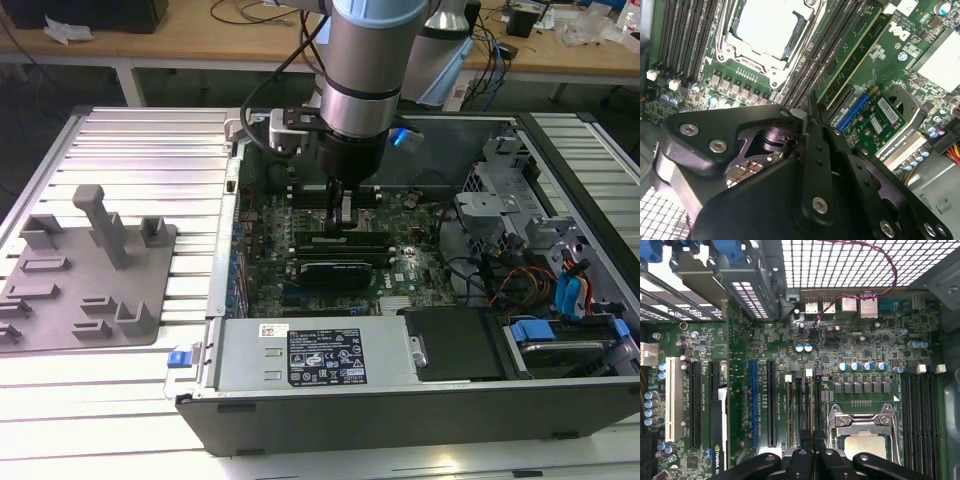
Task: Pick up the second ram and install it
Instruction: 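Insert the second ram into the second slot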
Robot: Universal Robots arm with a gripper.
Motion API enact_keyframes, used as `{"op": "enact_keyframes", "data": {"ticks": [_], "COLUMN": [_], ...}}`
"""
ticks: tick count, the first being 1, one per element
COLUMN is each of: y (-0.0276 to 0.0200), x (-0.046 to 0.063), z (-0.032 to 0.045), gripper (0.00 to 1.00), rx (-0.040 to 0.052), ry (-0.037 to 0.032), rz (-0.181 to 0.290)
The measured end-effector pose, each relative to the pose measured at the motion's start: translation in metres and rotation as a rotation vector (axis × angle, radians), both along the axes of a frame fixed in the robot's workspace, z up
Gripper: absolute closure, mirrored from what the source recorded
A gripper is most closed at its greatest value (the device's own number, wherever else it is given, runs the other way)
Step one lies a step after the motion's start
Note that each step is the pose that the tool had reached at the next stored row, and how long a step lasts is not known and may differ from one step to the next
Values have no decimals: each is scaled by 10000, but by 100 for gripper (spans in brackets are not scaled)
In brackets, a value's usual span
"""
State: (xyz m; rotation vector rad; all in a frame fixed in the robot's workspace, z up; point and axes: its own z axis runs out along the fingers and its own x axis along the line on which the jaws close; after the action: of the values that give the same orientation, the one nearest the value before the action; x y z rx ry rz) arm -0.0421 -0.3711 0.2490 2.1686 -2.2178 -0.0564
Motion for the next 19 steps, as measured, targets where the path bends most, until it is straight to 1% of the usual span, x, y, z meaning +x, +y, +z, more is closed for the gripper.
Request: {"op": "enact_keyframes", "data": {"ticks": [4,5,6,8,10,13,19], "y": [0,2,1,2,3,2,2], "x": [36,37,36,39,40,40,40], "z": [-32,-64,-71,-78,-88,-107,-114], "gripper": [91,91,91,91,91,91,91], "rx": [-2,-1,2,5,11,8,8], "ry": [2,1,2,2,-1,2,2], "rz": [78,93,119,236,244,213,57]}}
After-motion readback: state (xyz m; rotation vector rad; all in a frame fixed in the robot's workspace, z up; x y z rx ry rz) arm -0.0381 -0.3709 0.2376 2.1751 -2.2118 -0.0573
